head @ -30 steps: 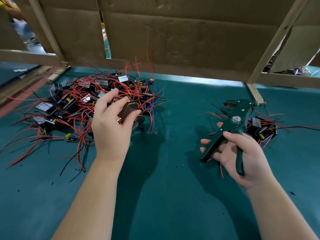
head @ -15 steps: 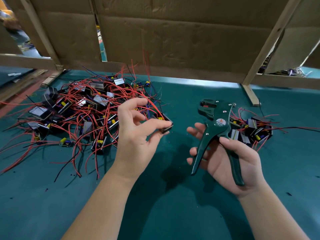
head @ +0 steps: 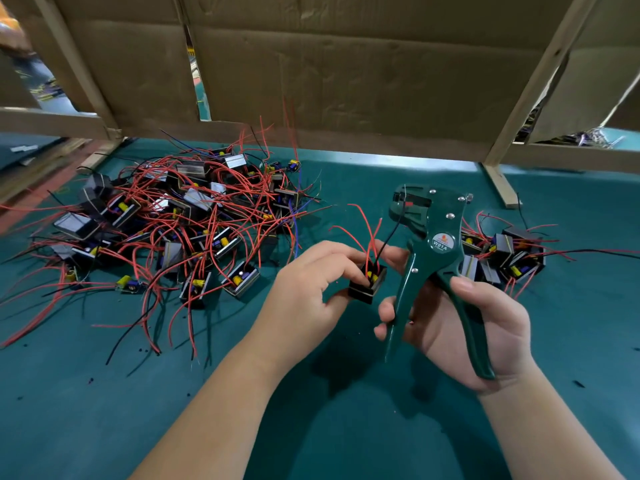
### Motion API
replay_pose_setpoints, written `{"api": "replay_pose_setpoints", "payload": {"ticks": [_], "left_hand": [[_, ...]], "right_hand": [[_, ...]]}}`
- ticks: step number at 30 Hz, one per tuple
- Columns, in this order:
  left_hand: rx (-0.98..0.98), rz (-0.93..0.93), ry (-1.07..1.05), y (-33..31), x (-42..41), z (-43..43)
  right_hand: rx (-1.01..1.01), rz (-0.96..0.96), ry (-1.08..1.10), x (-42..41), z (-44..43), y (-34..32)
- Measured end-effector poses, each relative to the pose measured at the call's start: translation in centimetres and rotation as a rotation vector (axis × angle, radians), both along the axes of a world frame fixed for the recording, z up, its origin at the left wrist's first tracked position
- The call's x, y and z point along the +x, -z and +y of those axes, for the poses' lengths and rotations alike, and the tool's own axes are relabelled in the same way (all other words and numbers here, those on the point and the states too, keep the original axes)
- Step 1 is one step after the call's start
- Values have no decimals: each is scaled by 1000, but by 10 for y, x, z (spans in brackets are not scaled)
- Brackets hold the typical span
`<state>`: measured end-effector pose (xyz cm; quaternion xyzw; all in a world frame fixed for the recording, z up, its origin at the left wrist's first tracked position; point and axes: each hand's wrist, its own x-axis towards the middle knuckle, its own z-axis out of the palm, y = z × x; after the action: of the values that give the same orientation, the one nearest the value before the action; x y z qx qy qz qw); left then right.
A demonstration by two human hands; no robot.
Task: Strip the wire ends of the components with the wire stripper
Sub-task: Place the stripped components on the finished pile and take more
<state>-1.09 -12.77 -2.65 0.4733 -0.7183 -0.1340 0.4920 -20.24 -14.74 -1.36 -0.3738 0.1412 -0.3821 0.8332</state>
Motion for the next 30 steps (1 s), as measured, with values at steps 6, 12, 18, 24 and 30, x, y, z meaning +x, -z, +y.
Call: {"api": "replay_pose_setpoints", "payload": {"ticks": [6,12,18,24,30], "left_hand": [[23,-18,5,0,-1,2],[115,107,-36,2,-4,4],[298,451,-58,6,-12,-2],[332,734,-27,4,-9,-5],[336,807,-23,2,-12,-5]], "right_hand": [[-7,50,-8,4,1,0],[12,93,25,9,3,0],[13,85,17,13,6,2],[-9,7,54,7,4,-1],[18,-2,74,5,4,-1]]}}
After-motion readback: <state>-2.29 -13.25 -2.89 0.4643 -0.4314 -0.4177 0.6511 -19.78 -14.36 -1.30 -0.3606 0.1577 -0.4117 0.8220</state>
